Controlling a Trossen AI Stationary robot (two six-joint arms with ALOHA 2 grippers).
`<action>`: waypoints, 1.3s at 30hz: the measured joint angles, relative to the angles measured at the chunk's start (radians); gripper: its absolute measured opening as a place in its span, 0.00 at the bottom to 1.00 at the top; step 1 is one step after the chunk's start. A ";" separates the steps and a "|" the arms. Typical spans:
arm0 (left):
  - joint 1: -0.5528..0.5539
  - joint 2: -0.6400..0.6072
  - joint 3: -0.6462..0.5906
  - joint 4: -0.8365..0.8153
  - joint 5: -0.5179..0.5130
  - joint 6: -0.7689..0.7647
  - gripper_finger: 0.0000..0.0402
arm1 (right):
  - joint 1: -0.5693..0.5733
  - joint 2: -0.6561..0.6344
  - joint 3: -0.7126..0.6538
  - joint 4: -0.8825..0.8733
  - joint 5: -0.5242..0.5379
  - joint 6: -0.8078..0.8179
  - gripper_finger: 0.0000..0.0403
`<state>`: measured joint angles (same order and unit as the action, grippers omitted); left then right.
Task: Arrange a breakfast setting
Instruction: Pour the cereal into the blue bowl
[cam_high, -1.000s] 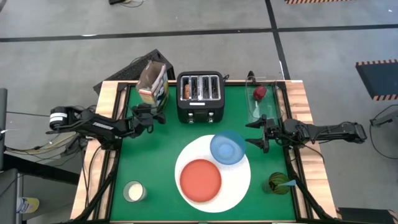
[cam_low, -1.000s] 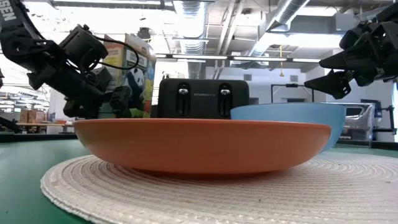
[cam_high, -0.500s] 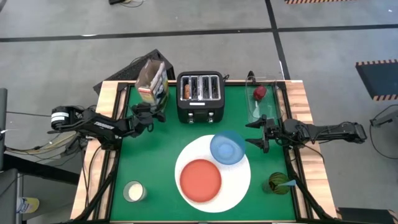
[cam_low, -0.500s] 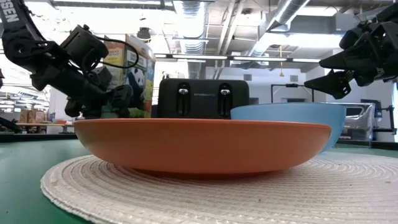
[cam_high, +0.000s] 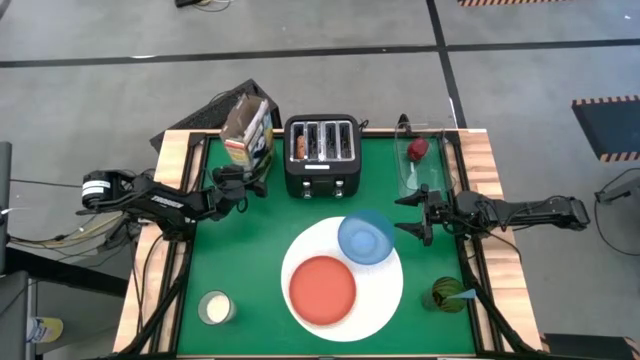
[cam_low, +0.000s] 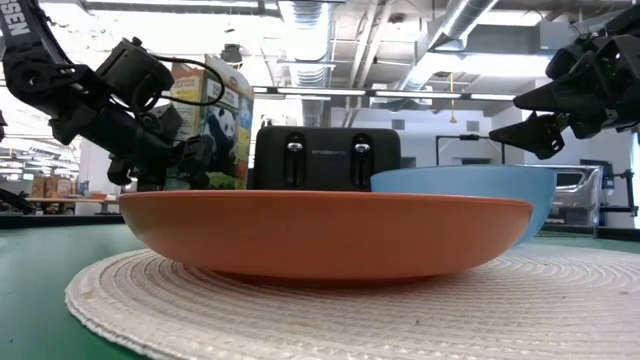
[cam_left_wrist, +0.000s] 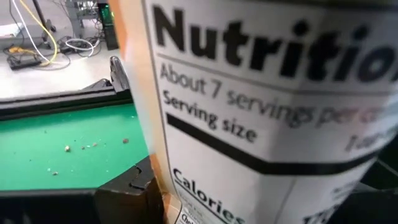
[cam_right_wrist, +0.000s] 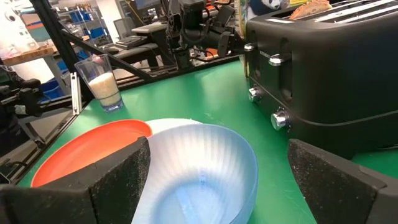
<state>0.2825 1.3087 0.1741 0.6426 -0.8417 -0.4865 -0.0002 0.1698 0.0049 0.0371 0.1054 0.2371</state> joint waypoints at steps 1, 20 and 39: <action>0.000 0.000 0.000 0.000 0.000 0.009 0.49 | 0.000 0.000 0.000 0.000 0.000 0.000 0.98; -0.003 -0.327 0.000 -0.308 0.045 0.083 0.49 | 0.000 0.000 0.000 0.000 0.000 0.000 0.98; -0.003 -0.756 0.174 -0.646 0.091 0.266 0.49 | 0.000 0.000 0.000 0.000 0.000 0.000 0.98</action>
<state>0.2798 0.5526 0.3477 -0.0037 -0.7503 -0.2205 -0.0002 0.1696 0.0049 0.0368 0.1055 0.2369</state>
